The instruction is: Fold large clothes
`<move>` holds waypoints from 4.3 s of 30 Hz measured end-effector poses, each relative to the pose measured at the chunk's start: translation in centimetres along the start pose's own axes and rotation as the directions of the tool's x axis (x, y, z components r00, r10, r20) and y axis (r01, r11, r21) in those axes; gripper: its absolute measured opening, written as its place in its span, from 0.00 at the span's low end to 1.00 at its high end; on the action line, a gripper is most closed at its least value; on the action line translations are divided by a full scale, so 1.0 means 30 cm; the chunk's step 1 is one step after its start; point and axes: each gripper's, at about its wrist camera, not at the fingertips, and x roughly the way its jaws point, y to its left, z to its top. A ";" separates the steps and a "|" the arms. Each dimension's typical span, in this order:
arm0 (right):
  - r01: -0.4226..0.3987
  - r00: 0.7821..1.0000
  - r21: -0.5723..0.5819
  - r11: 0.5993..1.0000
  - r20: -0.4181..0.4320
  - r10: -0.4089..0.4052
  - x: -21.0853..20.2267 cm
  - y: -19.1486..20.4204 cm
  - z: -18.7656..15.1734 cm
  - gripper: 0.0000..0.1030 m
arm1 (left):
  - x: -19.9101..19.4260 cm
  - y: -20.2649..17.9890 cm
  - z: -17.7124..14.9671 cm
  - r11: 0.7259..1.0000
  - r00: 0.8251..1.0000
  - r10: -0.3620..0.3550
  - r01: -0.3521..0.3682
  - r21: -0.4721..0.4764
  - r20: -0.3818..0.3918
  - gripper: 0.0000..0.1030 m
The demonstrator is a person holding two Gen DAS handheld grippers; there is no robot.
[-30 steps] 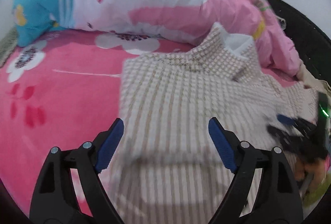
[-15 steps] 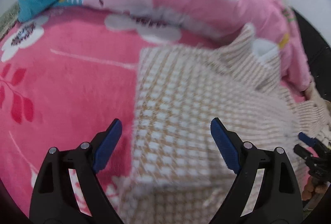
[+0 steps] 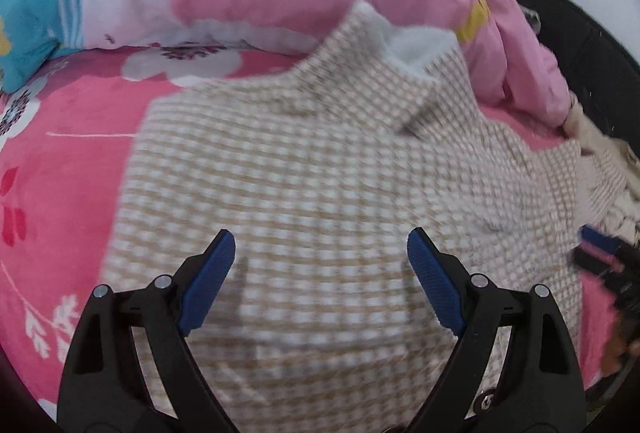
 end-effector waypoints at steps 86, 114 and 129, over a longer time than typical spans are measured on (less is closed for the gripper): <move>-0.319 0.946 -0.250 0.914 -0.132 0.295 0.117 0.951 0.221 0.38 | -0.277 0.493 -0.234 0.969 0.992 -0.125 0.126 -0.211 0.018 0.08; -0.102 0.995 0.233 0.967 0.003 0.104 0.136 -0.353 0.034 0.53 | 0.005 0.315 0.140 0.996 0.998 -0.036 0.032 -0.084 -0.046 0.10; 0.028 0.997 0.067 0.997 0.075 -0.033 0.090 -0.229 0.102 0.48 | 0.038 0.463 0.085 0.984 0.999 -0.045 0.039 -0.175 -0.029 0.21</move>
